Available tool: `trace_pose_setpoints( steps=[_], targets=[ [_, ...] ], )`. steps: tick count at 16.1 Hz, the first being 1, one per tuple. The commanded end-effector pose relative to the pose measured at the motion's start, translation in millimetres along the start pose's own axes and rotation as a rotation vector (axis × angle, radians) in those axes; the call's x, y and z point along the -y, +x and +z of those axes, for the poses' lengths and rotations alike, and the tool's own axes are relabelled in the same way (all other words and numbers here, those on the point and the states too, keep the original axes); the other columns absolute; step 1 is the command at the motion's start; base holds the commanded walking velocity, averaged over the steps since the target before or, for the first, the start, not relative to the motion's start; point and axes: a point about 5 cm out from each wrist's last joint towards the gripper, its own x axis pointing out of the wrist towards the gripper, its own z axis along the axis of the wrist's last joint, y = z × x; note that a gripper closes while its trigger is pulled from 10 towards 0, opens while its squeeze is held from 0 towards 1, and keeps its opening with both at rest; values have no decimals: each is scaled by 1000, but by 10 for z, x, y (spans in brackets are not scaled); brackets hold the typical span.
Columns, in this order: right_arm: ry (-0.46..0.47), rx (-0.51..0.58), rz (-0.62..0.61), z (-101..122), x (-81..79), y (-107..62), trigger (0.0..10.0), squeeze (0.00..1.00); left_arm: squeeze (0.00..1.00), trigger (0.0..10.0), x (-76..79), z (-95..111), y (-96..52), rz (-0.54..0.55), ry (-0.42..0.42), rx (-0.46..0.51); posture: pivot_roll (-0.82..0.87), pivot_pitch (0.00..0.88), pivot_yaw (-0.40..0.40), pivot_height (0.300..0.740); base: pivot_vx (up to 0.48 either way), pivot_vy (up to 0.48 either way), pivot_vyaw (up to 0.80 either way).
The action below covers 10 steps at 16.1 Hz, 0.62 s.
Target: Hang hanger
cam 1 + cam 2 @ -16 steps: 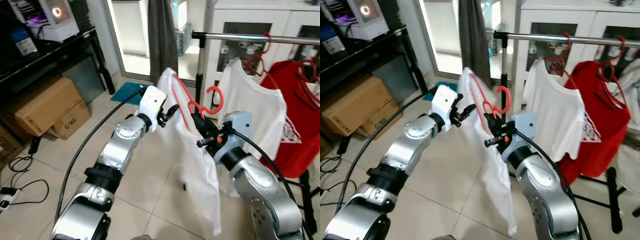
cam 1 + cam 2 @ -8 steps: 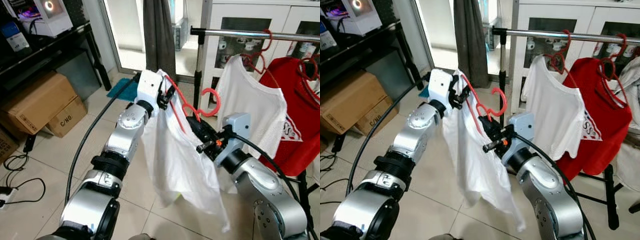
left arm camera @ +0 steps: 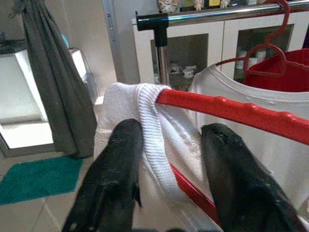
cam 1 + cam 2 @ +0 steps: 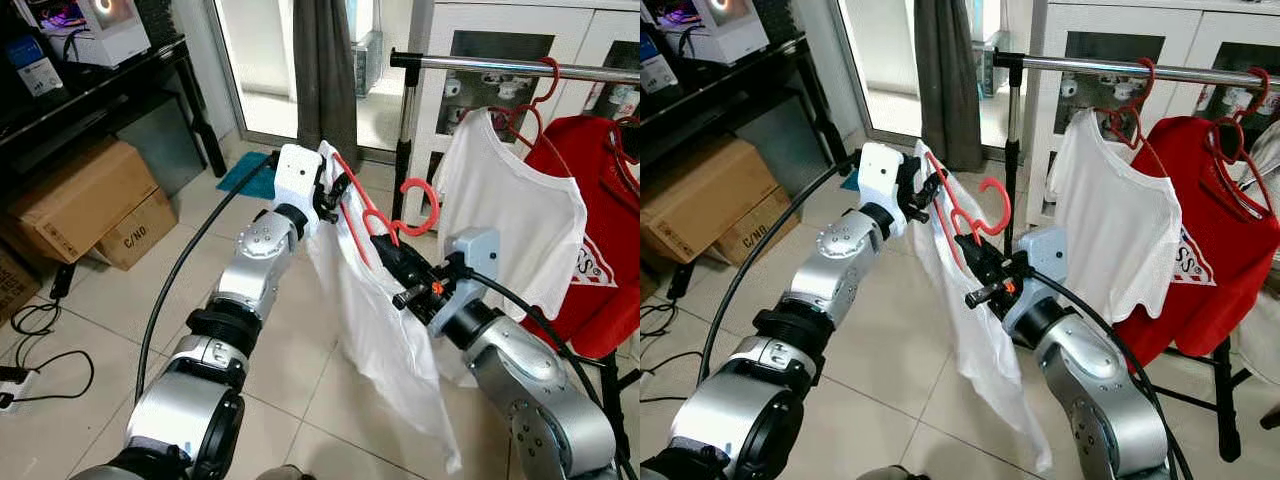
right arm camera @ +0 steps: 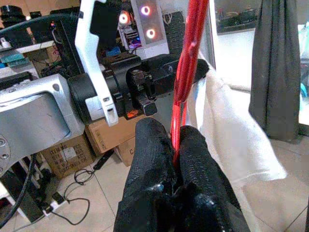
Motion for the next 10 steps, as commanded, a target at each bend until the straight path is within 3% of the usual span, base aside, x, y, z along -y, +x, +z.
trace_pose_setpoints(
  steps=[1,10],
  targets=[
    [-9,43,42,87,-72,-1,10000,0,0,0,-24,57,20,-3,-5,22,-47,0,129,740,0,0,0],
    [-2,42,49,86,-71,-12,10000,0,0,0,-56,18,13,13,-7,6,-48,0,129,740,0,0,0]
  ],
)
